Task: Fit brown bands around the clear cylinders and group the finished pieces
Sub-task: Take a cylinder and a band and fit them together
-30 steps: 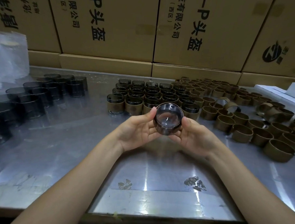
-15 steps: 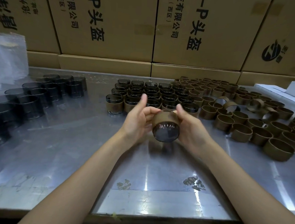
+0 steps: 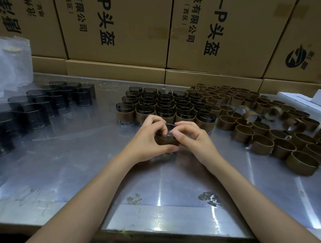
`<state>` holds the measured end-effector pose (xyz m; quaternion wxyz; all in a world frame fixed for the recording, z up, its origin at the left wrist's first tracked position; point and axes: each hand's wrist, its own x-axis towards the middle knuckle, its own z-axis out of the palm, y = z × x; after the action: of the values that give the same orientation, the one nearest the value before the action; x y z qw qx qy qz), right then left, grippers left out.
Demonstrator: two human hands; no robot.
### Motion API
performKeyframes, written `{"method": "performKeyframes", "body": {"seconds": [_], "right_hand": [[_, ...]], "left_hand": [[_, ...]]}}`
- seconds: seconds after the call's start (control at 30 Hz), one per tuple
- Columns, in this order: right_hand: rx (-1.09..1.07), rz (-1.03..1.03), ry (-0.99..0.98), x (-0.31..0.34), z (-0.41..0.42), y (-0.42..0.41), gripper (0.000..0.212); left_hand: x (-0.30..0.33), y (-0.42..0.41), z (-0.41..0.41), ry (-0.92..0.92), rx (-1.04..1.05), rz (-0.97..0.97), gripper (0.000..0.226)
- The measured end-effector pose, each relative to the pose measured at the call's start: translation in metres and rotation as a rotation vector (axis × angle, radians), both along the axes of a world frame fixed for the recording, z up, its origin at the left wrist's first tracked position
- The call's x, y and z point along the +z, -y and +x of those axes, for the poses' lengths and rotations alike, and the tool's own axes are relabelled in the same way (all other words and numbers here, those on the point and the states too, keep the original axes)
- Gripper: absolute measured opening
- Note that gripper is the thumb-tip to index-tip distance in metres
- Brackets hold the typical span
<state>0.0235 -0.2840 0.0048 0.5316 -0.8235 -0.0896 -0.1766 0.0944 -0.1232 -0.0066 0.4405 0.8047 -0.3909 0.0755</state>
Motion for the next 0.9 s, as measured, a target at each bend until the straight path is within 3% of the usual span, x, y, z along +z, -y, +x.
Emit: {"method": "performKeyframes", "body": {"seconds": [0.1, 0.2, 0.3, 0.37, 0.57, 0.9], "right_hand": [[-0.081, 0.068, 0.034, 0.0, 0.003, 0.004, 0.01], [-0.346, -0.036, 0.112, -0.003, 0.007, 0.016, 0.013], [-0.633, -0.17, 0.15, -0.008, 0.009, 0.031, 0.028], [-0.715, -0.196, 0.113, -0.01, 0.01, 0.039, 0.043], [-0.681, -0.197, -0.047, -0.019, 0.016, 0.046, 0.062], [-0.614, -0.227, -0.148, -0.019, 0.016, 0.047, 0.067]], "left_hand": [[0.0, -0.004, 0.004, -0.001, 0.086, -0.023, 0.044], [0.002, -0.011, 0.011, -0.066, 0.218, -0.059, 0.063], [0.004, -0.022, 0.019, -0.094, 0.328, -0.085, 0.078], [0.003, -0.03, 0.024, -0.101, 0.392, -0.086, 0.082], [-0.001, -0.049, 0.037, -0.136, 0.537, -0.156, 0.081], [-0.005, -0.052, 0.05, -0.32, 0.556, -0.228, 0.079]]}}
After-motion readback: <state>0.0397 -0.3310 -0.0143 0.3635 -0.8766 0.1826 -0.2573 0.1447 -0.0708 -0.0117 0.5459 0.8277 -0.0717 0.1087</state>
